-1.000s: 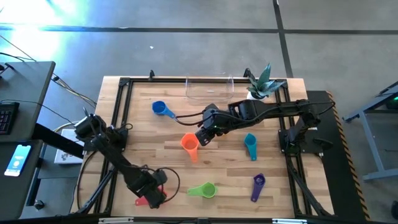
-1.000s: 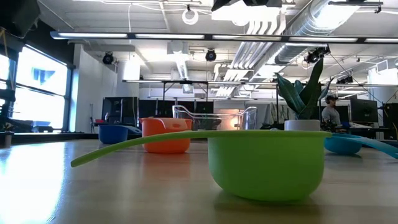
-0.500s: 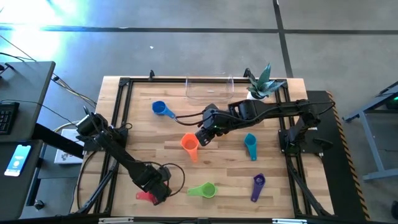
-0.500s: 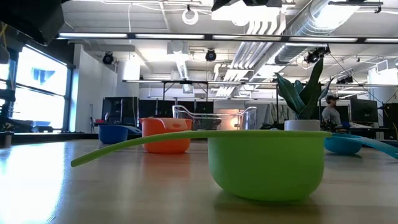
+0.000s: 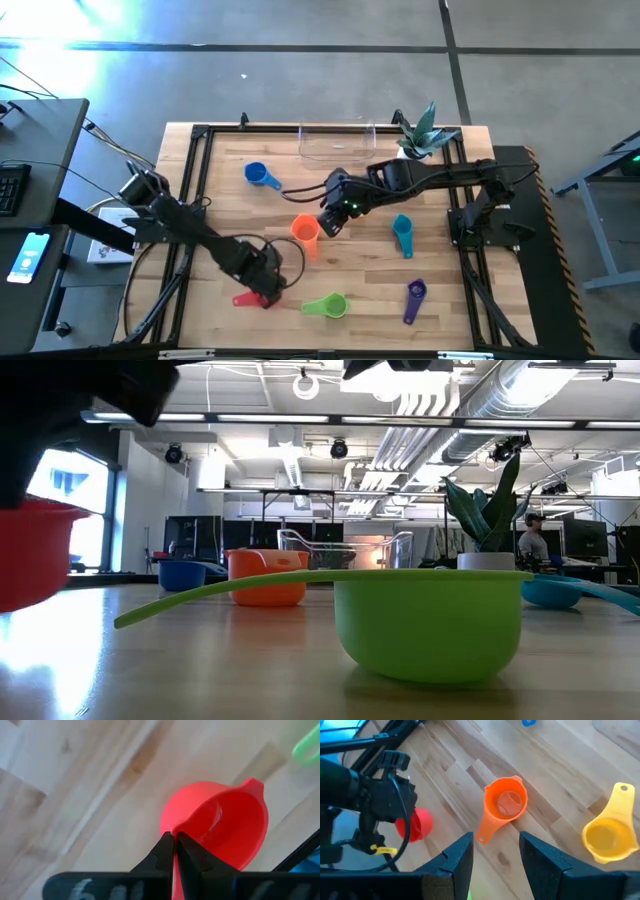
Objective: Nest measuring cups in basket
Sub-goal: Stack the red measuring cup on the top of the orange measuring cup
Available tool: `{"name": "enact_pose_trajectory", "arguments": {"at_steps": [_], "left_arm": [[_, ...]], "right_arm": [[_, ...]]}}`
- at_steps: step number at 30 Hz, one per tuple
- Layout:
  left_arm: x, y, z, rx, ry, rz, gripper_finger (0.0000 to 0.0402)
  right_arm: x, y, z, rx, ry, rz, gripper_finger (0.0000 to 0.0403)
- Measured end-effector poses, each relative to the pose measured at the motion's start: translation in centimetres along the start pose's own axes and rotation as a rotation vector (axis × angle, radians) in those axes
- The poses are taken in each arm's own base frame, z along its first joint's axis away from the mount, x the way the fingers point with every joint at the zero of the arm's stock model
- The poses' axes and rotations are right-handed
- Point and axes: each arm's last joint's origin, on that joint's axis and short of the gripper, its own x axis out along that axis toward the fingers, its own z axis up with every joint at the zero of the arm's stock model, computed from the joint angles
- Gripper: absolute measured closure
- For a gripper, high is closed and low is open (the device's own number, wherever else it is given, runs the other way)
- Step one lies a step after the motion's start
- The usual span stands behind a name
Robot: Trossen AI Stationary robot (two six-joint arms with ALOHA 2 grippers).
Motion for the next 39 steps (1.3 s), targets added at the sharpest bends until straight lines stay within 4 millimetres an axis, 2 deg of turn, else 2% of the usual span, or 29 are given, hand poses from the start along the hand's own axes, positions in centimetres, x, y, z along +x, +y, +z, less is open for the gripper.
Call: {"name": "enact_pose_trajectory", "arguments": {"at_steps": [9, 16, 24, 39], "left_arm": [[-0.3, 2.0, 4.3, -0.115, -0.029, 0.014, 0.04], [-0.3, 3.2, 6.3, -0.168, -0.038, 0.016, 0.04], [-0.3, 3.9, 7.5, -0.198, -0.036, 0.011, 0.0397], [1.1, 3.4, 8.1, -0.248, -0.033, 0.005, 0.039]], "right_arm": [[0.2, -1.3, 1.0, -0.065, 0.033, -0.008, 0.0251], [0.2, -2.1, 1.6, -0.111, 0.058, -0.01, 0.0251], [0.2, -3.1, 1.5, -0.145, 0.108, -0.074, 0.0251], [0.1, -3.5, 1.2, -0.22, 0.152, -0.1, 0.0251]]}}
